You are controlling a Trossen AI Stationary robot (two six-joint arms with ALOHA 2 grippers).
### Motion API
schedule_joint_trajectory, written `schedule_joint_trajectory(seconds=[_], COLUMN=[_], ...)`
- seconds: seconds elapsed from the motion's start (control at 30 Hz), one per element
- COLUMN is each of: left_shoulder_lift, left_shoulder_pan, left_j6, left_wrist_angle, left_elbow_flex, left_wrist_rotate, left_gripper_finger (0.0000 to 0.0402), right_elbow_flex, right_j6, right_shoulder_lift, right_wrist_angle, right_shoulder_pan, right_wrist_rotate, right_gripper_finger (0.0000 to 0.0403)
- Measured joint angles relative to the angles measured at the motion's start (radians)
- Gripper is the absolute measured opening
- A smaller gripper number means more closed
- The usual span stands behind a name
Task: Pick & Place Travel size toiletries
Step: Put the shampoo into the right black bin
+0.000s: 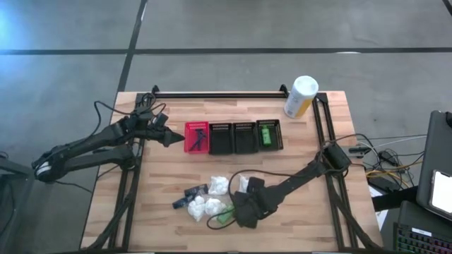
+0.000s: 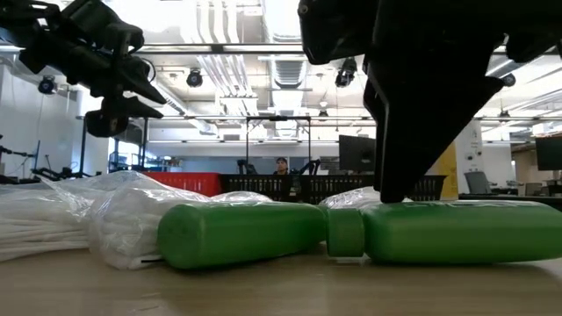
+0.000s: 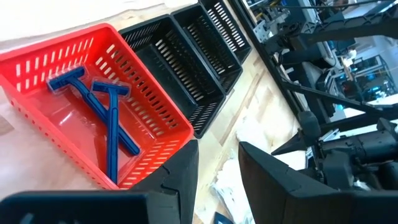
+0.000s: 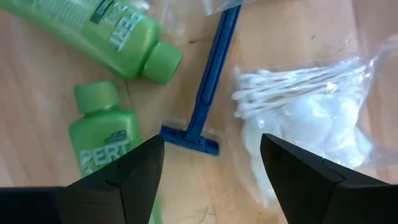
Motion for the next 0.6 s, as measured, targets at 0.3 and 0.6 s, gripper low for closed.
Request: schedule_joint_trajectory(seconds=[0.3, 0.6], left_shoulder_lift=[0.0, 0.0], left_shoulder_pan=[0.0, 0.0], left_j6=[0.004, 0.003], left_wrist_angle=[0.0, 0.0], left_elbow_flex=[0.0, 0.0], left_wrist_rotate=[0.0, -0.001], left_gripper_finger=[0.012, 0.012], right_elbow_flex=[0.0, 0.0], right_j6=[-0.001, 0.005], right_shoulder_lift=[0.0, -0.001], right_wrist_angle=[0.037, 0.044], right_shoulder_pan=[-0.004, -0.004], right_wrist_rotate=[0.033, 0.036], right_gripper_finger=[0.0284, 0.0295])
